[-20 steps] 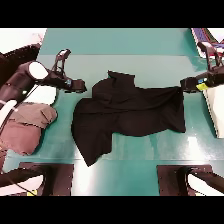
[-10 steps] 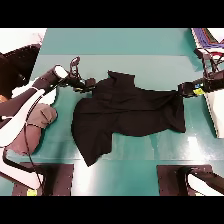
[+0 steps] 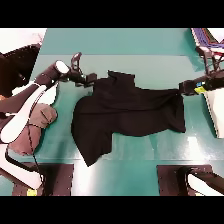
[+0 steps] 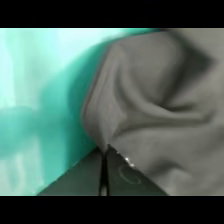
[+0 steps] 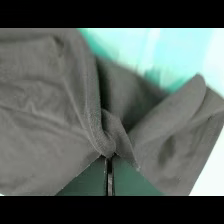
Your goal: Fold the shirts.
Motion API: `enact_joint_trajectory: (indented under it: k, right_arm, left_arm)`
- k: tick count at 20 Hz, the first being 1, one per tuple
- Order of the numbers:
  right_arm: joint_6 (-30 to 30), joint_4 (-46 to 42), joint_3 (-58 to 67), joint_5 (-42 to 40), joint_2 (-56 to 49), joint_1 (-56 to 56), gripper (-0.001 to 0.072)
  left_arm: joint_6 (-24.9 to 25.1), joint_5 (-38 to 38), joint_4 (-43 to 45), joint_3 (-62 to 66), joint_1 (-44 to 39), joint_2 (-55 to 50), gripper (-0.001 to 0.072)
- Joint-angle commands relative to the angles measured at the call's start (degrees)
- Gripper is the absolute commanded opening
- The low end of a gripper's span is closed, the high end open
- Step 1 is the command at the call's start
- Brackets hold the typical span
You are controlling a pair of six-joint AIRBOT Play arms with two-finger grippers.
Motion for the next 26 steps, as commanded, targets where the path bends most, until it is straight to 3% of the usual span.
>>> enact_joint_trajectory:
  k: [1, 6, 14, 21, 23, 26]
  right_arm:
    - [-2.75, -0.24, 9.49, -0.15, 0.07, -0.94, 0.0015]
    - [-2.75, -0.15, 31.39, 4.35, 1.11, -3.45, 0.0015]
    - [-2.71, -0.28, 42.07, 4.74, 14.34, -3.43, 0.0014]
    - [-0.92, -3.76, 42.47, 4.57, 16.09, -3.43, 0.0013]
    - [-0.92, -3.69, 42.47, 4.96, 13.09, -3.43, 0.0013]
    - [-0.57, -2.64, 42.45, 9.6, 4.9, -3.41, 0.0013]
  left_arm:
    - [0.35, -5.75, 8.39, 8.11, 0.07, 7.26, 0.0025]
    - [0.39, -7.65, 17.66, 19.69, 0.07, 29.07, 0.0026]
    - [-2.27, -6.4, 17.35, 23.71, 0.04, 54.14, 0.0025]
    - [-4.55, -6.62, 14.21, 25.0, 0.07, 55.21, 0.0024]
    - [-3.58, -10.03, 15.5, 24.83, 0.07, 52.98, 0.0024]
    - [-2.84, -21.62, 18.88, 24.79, 0.04, 44.48, 0.0025]
